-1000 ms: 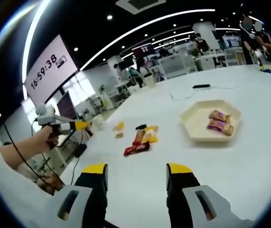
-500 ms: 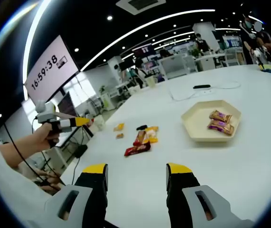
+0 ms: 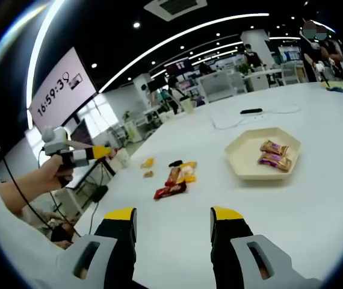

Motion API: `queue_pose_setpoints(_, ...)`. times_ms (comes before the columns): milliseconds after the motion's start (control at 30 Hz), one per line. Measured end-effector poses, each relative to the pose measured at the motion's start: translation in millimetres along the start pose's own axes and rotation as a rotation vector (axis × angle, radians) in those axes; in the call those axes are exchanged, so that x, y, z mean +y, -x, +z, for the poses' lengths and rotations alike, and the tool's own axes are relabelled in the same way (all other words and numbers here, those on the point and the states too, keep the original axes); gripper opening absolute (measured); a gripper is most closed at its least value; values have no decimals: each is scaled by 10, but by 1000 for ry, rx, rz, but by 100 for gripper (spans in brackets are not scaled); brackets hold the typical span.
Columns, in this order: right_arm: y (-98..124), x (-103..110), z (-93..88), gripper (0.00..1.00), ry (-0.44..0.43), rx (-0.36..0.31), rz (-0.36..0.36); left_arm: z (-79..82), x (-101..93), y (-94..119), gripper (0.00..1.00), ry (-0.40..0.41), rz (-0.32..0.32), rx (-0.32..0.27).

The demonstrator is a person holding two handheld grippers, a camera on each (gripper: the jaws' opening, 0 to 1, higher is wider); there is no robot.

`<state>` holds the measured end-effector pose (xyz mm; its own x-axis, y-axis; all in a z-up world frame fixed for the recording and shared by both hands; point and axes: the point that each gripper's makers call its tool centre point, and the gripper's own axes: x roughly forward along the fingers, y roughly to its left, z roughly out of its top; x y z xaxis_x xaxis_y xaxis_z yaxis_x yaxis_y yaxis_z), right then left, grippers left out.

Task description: Place the target food into the container with the food tongs after gripping and lifting it, then release it inside without dropping or visibly crushing the food.

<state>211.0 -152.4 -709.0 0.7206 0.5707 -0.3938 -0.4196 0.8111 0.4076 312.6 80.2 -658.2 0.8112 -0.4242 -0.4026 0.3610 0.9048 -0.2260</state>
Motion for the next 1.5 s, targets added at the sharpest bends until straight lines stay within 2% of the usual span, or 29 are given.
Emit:
queue_pose_setpoints(433,62,-45,-24,49,-8,-4,-8,98,-204,-27,17,-13,-36,-17)
queue_pose_setpoints(700,110,-99,-19,49,0,-2,-25,125,-316,-97,17,-55,-66,-5)
queue_pose_setpoints(967,125,-115,-12,49,-1,-6,-29,173,-401,-160,17,-51,-94,-8)
queue_pose_setpoints(1167,164,-166,-5,49,-14,-16,-44,195,-497,-225,17,-77,-127,0)
queue_pose_setpoints(1500,158,-143,-16,49,-22,-17,-36,272,-534,-244,17,-89,-142,-8)
